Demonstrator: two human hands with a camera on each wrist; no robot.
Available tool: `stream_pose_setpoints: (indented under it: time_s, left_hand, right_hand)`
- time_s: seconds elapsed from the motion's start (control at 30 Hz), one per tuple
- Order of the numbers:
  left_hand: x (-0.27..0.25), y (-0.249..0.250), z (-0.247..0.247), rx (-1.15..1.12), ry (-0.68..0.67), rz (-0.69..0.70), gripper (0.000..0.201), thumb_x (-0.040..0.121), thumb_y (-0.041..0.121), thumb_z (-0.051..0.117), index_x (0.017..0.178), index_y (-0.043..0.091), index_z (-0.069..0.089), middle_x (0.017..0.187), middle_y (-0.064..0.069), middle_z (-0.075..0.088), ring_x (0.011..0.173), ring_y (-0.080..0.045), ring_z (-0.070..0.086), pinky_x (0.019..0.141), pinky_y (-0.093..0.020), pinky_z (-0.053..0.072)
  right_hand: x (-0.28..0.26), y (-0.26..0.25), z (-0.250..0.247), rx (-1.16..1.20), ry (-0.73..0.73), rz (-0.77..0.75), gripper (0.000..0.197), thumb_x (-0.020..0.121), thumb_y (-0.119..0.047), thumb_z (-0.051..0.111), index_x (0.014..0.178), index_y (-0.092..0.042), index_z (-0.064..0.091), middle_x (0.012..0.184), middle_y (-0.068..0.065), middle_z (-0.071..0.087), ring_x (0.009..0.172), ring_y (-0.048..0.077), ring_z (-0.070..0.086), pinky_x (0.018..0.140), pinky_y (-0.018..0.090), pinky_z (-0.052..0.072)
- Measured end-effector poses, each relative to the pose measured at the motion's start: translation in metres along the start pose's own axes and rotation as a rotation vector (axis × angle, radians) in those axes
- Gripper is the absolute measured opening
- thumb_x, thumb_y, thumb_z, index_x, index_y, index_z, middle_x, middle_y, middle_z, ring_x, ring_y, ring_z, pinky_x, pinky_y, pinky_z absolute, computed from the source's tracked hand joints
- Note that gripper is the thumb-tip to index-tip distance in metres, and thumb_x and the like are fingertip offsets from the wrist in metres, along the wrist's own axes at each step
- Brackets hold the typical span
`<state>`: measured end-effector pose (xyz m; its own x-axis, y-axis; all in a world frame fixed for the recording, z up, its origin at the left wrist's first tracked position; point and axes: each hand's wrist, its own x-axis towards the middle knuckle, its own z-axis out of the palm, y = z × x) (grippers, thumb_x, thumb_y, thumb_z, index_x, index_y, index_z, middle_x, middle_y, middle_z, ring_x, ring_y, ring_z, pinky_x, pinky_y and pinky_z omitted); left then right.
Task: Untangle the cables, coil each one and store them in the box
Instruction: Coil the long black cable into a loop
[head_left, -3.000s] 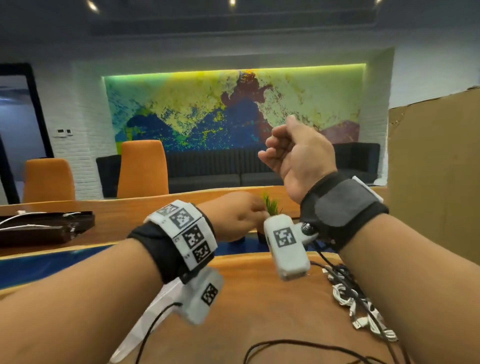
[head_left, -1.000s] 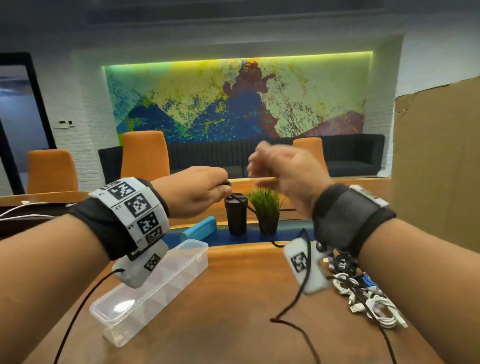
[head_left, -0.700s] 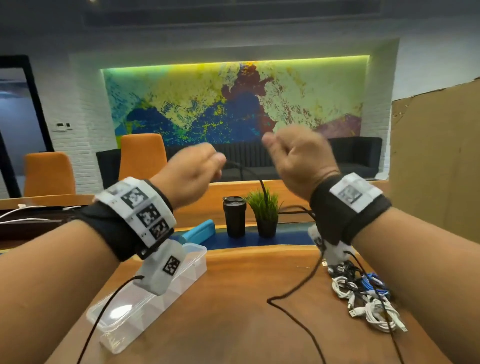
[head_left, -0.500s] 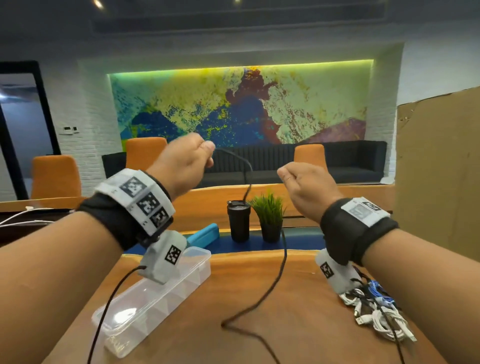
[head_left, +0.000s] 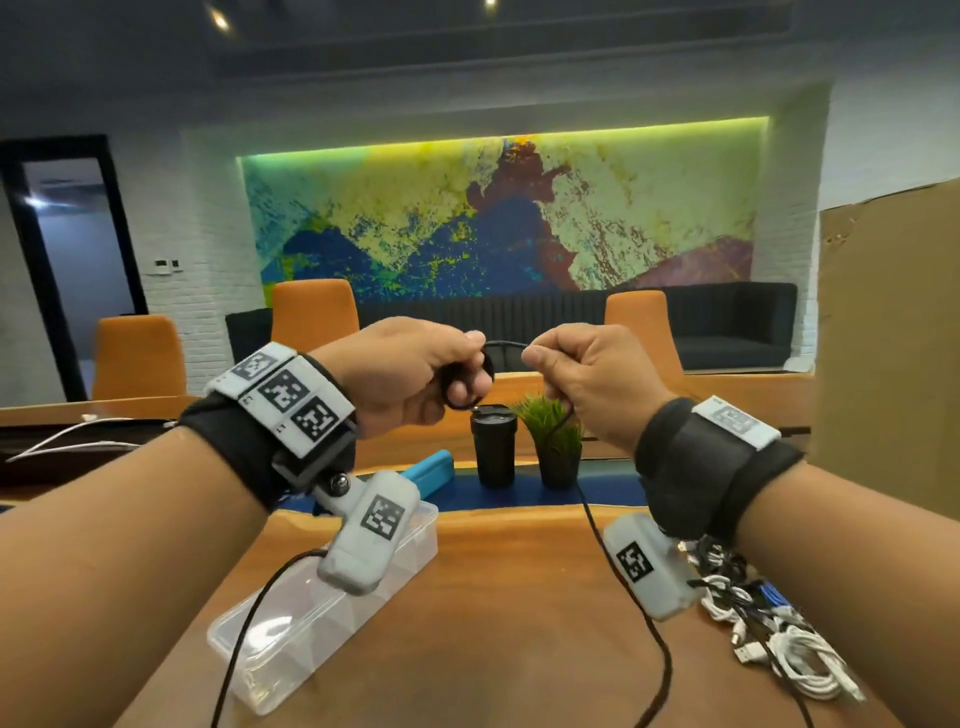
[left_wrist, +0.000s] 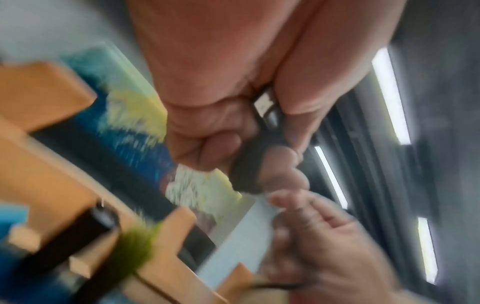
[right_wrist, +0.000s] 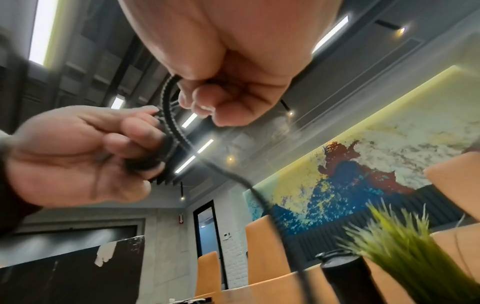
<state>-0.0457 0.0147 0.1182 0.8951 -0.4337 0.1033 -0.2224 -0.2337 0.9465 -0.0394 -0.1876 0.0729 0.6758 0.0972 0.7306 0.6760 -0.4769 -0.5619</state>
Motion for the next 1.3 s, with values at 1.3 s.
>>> stream_pose_setpoints:
  time_s: [1.3]
  left_hand:
    - [-0.002,-0.002,0.027,0.579,0.173,0.503,0.030,0.103,0.037,0.043,0.103,0.010,0.056,0.115,-0.005,0.071,0.100,-0.013,0.069,0.087,-0.040,0.055]
  right_hand:
    - [-0.041,-0.042,0.013,-0.312,-0.580,0.122,0.018,0.099,-0.028,0.053,0.102,-0.015,0.064,0.089,0.002,0.065,0.082,0.019,0.063,0.073,0.033,0.054]
